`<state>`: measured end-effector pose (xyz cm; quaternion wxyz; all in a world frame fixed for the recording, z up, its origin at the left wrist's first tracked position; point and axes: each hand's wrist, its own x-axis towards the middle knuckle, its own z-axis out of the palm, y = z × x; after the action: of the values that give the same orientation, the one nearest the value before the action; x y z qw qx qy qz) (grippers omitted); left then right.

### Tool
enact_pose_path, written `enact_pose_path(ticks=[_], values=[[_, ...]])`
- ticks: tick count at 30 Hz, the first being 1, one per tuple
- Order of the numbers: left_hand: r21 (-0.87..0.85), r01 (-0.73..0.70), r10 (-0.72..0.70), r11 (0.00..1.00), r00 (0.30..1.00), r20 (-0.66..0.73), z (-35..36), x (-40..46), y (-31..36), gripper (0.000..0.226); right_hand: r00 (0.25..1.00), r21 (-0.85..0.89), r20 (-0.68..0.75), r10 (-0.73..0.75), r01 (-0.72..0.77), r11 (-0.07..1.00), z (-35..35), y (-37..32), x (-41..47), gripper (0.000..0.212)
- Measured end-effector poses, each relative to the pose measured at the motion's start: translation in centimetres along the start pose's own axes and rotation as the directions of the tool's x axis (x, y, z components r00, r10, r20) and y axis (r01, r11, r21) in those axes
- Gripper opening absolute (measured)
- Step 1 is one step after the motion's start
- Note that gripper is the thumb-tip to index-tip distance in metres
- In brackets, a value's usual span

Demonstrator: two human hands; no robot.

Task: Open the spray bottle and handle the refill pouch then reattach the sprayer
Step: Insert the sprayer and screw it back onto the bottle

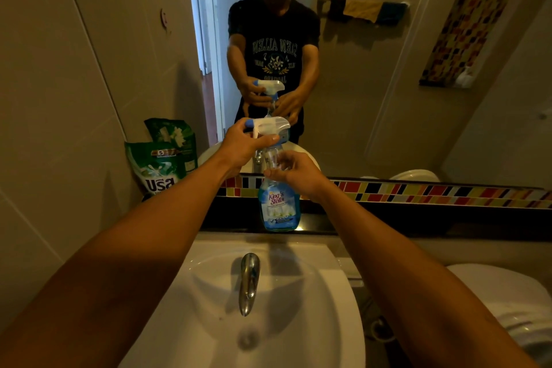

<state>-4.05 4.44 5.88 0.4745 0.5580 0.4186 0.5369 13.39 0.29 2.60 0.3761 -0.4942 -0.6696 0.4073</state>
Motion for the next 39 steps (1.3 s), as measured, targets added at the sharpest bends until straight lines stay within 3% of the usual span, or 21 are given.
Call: enact_pose_path(ticks=[11, 20, 25, 39], values=[[0.036, -0.025, 0.025, 0.999, 1.0, -0.012, -0.1, -0.2, -0.3, 0.052, 0.999, -0.049, -0.013, 0.029, -0.03, 0.998, 0.3, -0.7, -0.2, 0.034], [0.014, 0.002, -0.002, 1.0, 1.0, -0.014, -0.3, -0.2, -0.9, 0.045, 0.998, -0.045, 0.032, 0.051, -0.05, 0.998, -0.1, -0.9, -0.8, 0.029], [0.043, 0.006, -0.005, 0.999, 1.0, -0.017, -0.2, -0.4, -0.9, 0.042, 0.993, -0.045, 0.089, 0.081, -0.078, 0.996, -0.4, -0.5, -0.9, 0.043], [0.029, -0.076, 0.076, 0.997, 0.997, 0.017, 0.0, 0.2, 0.5, 0.045, 0.984, 0.07, 0.094, 0.152, -0.158, 0.985, -1.6, 2.4, -1.1, 0.042]])
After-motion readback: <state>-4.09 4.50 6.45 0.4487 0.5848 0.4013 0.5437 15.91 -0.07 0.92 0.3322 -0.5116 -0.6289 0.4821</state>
